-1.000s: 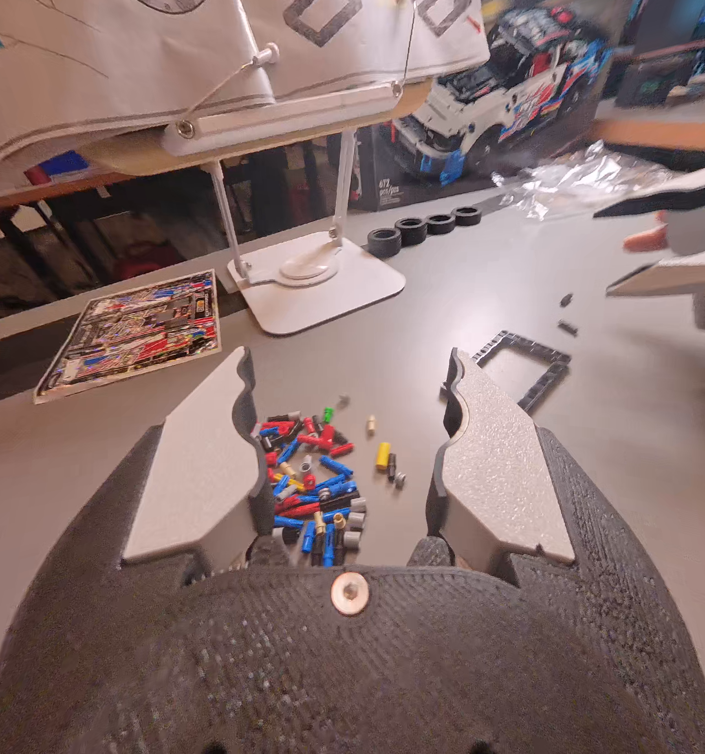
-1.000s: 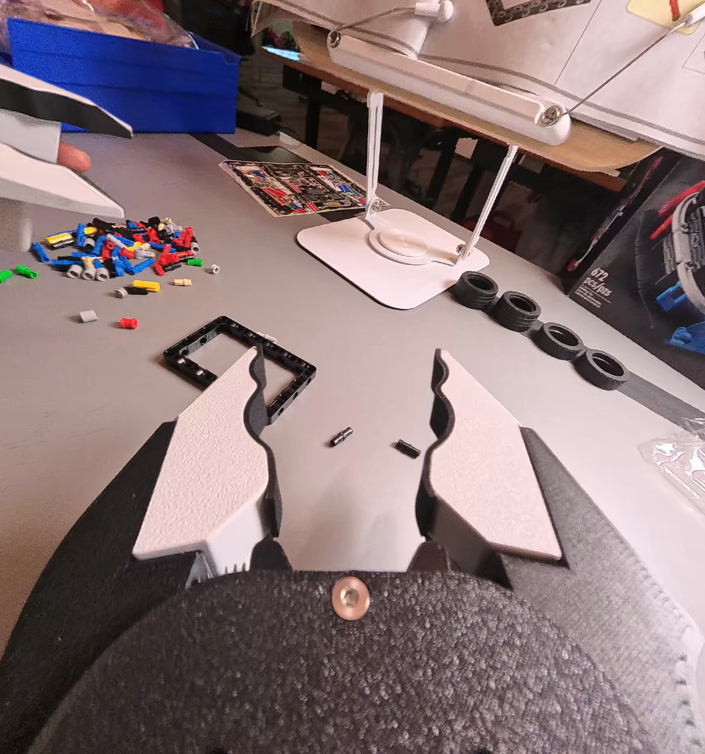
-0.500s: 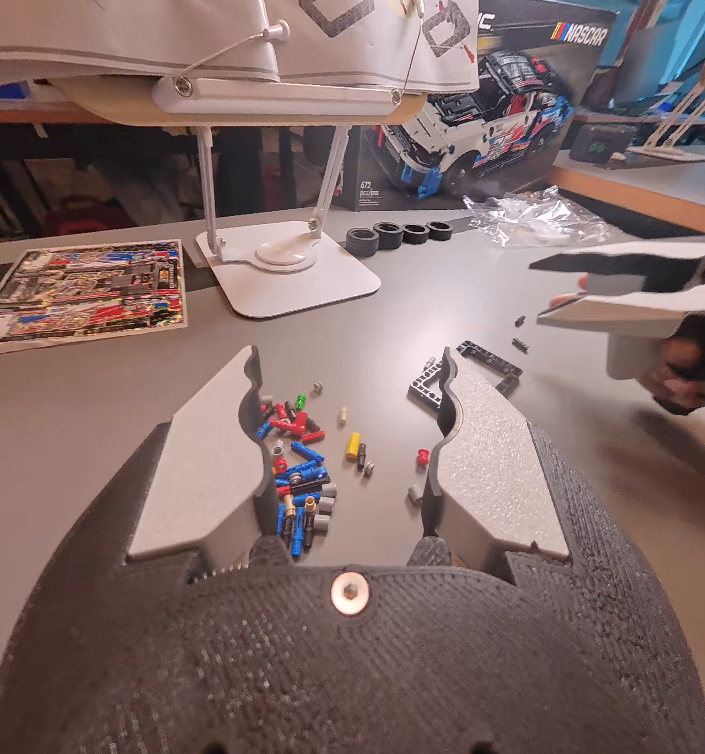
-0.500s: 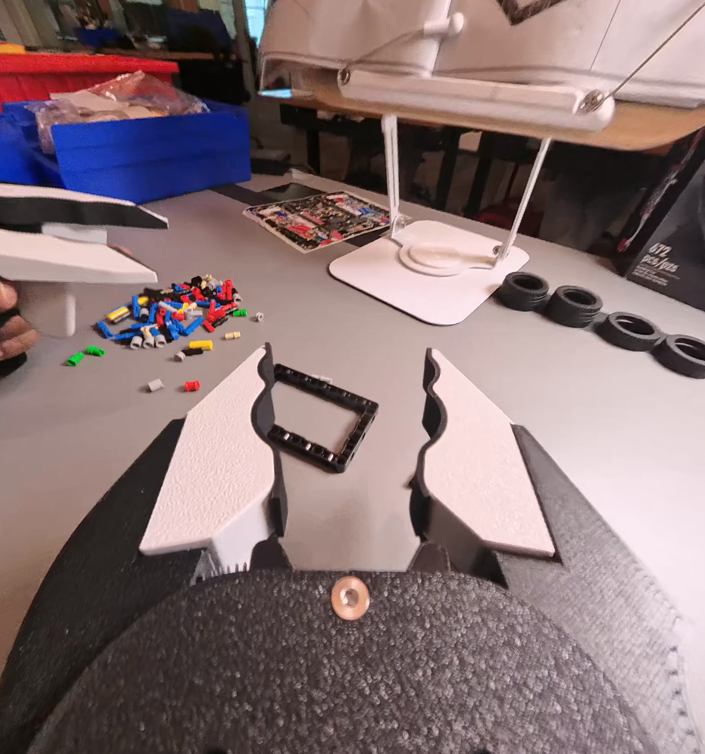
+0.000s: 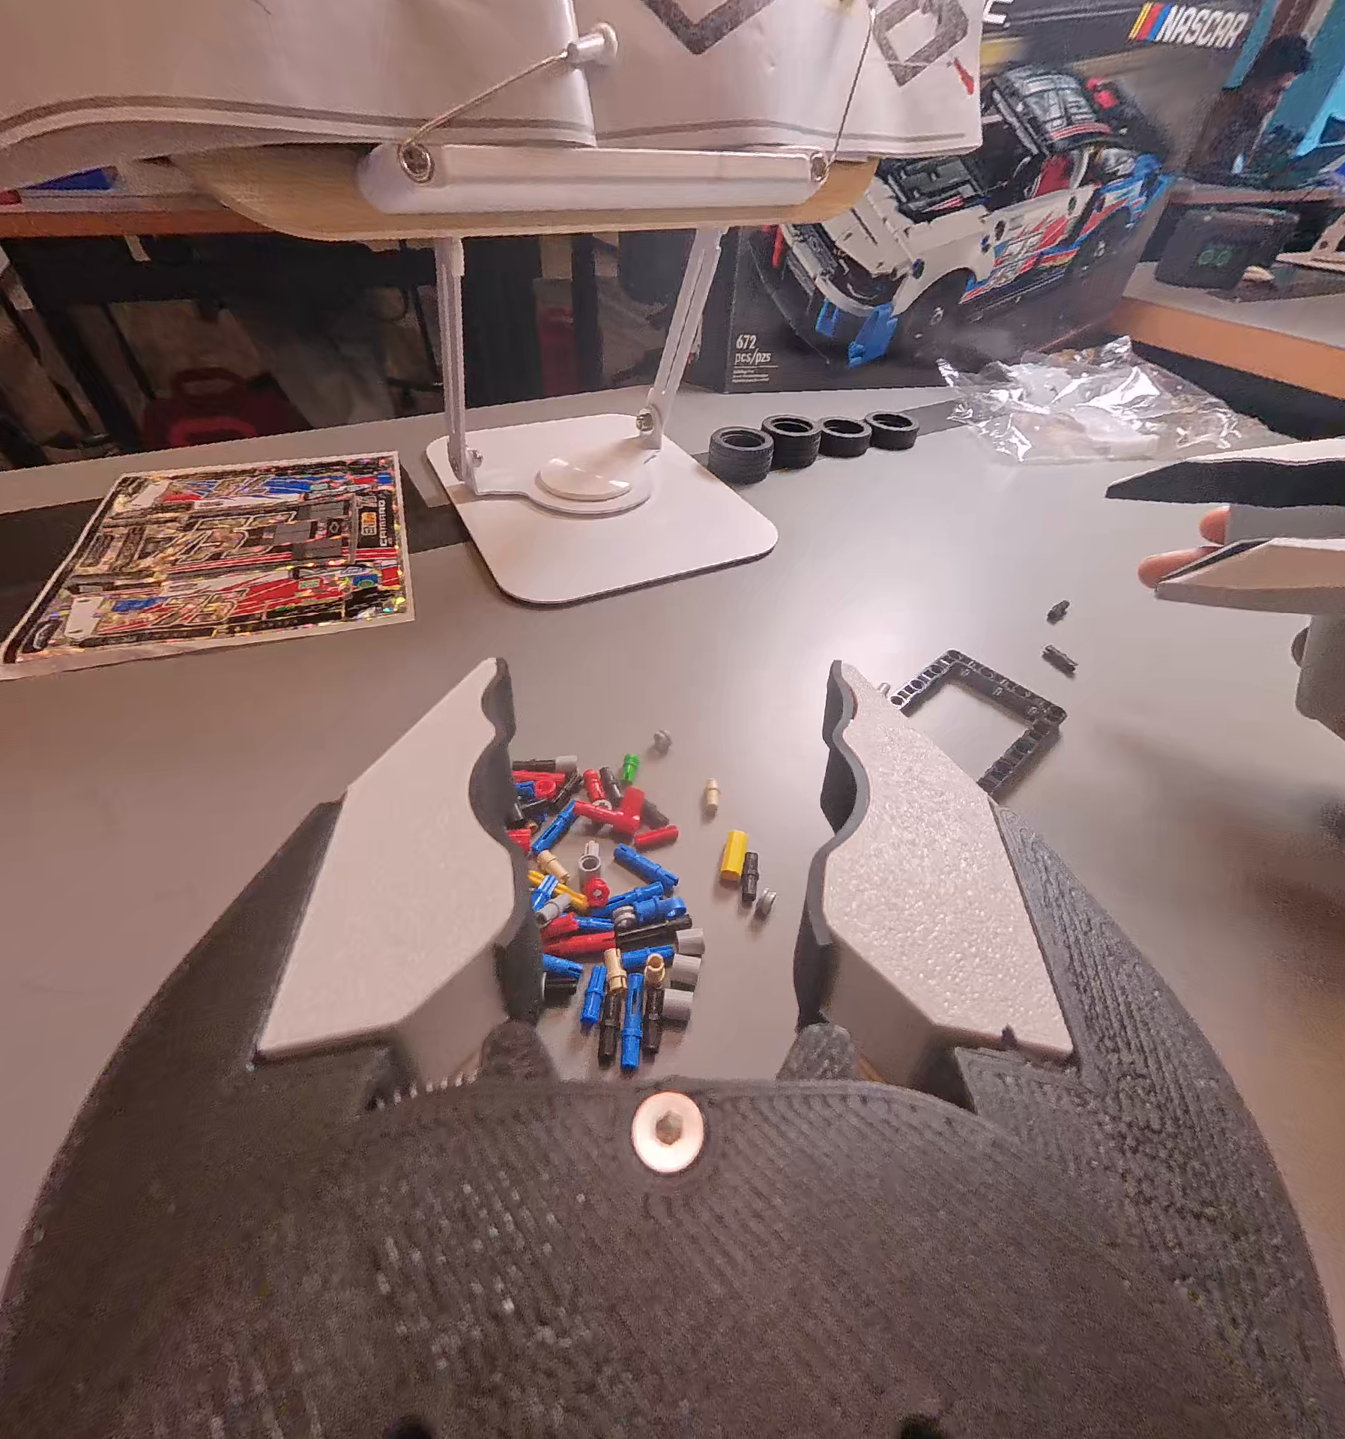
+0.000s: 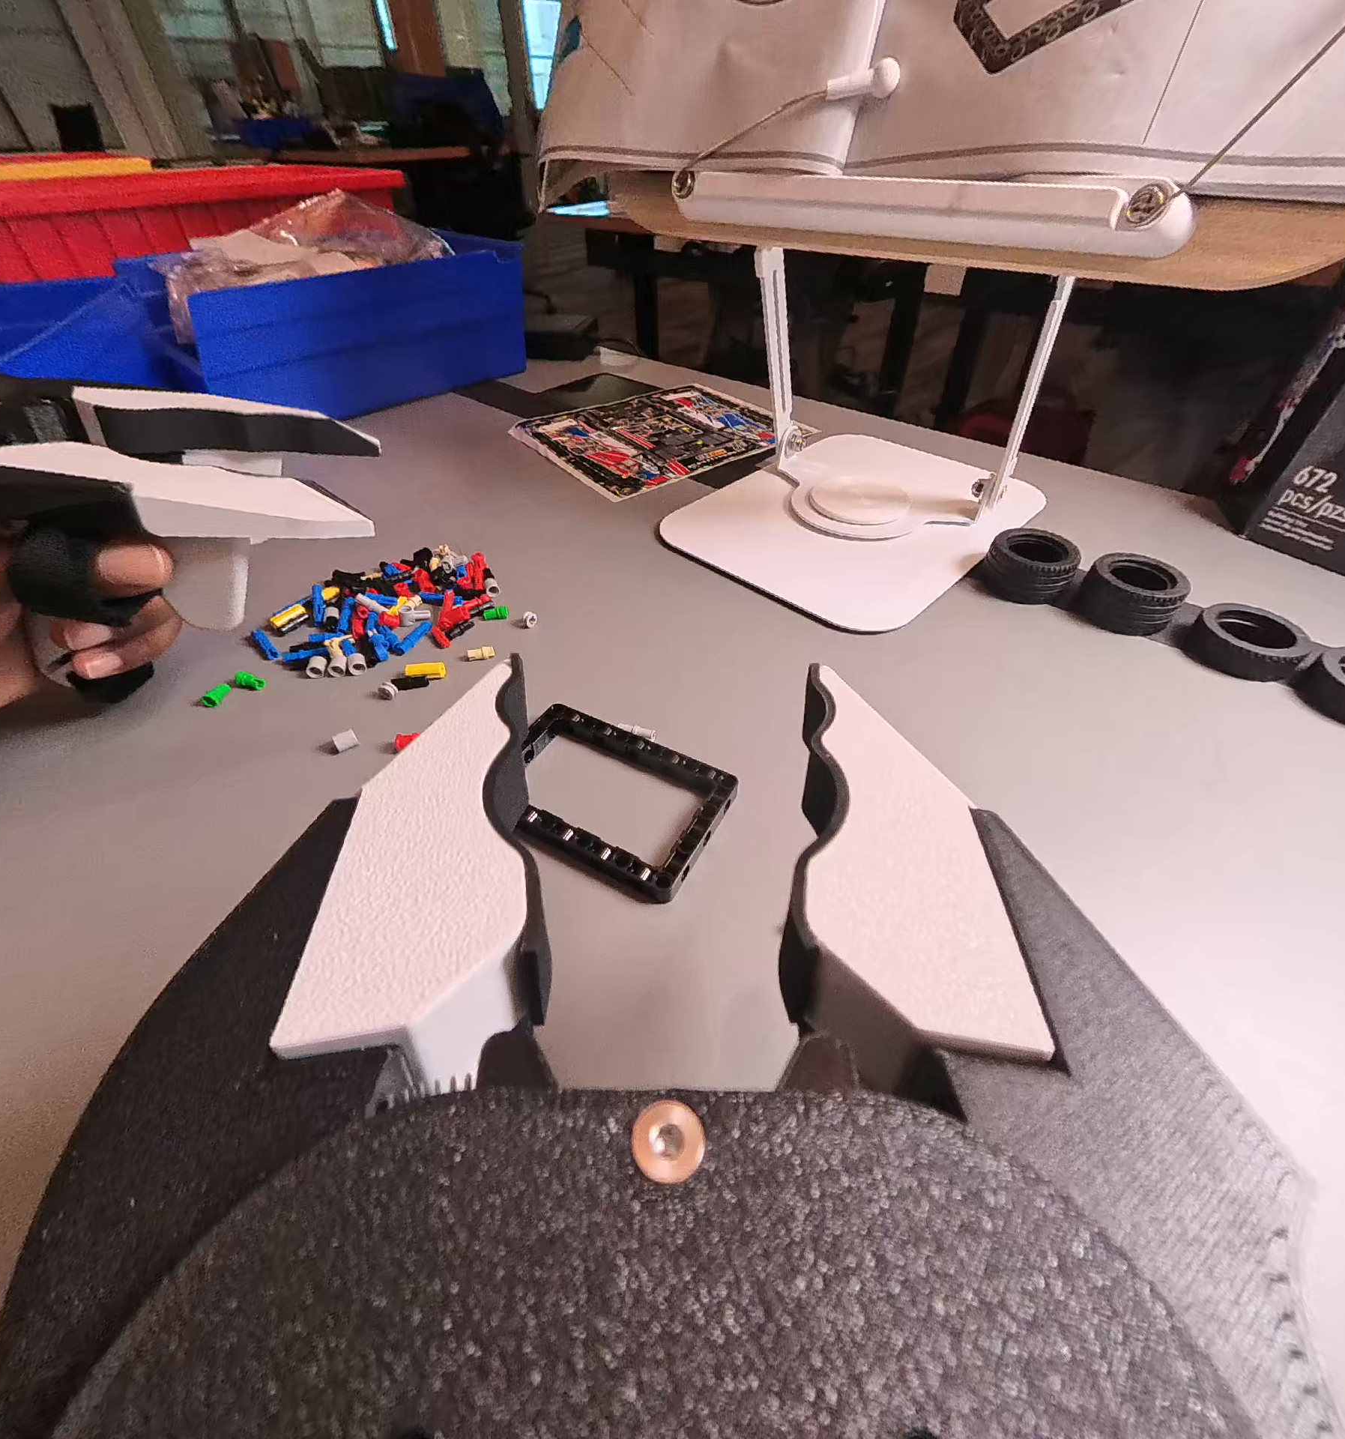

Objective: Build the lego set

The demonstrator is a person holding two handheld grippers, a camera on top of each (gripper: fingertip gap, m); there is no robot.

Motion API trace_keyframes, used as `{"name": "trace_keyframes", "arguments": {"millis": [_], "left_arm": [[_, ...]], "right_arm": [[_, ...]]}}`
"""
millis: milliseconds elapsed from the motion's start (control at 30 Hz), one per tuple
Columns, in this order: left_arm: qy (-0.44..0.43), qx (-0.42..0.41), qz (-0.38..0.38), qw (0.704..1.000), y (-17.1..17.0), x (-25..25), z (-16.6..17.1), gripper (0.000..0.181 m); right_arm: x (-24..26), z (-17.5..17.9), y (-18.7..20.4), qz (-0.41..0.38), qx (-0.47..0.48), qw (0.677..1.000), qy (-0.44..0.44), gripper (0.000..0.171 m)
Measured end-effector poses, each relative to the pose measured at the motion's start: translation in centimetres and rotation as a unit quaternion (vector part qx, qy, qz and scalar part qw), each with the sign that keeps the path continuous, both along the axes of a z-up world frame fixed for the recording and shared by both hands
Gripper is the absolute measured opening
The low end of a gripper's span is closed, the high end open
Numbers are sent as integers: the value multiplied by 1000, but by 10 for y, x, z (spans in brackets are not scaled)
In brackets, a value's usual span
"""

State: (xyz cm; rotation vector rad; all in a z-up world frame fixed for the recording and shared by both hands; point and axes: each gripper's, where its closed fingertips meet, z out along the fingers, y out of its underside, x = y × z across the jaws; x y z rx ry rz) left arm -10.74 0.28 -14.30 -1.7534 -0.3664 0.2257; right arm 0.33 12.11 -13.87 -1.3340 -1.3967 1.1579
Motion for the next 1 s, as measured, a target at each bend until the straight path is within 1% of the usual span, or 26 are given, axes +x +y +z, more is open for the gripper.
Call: {"name": "trace_keyframes", "arguments": {"millis": [167,333,500,700,833,900,1000], "left_arm": [[3,-9,3,1000,0,-1,-2,77],[-11,-1,24,1000,-8,-12,1,73],[1,0,29,1000,-9,-14,4,73],[43,-16,60,997,-17,-29,7,66],[48,-42,75,995,-20,-39,-3,66],[48,-55,73,995,-18,-39,-8,70],[54,-73,68,994,-13,-34,-16,73]], "right_arm": [[0,2,0,2,-12,1000,8,67],[-1,-1,-2,3,-4,1000,4,67],[-3,-6,-5,7,7,1000,-2,66],[-3,-4,-16,20,35,999,7,53],[-3,-4,-24,28,53,998,7,52],[-3,-6,-26,30,51,998,4,52],[-3,-8,-19,12,46,999,-2,55]]}}
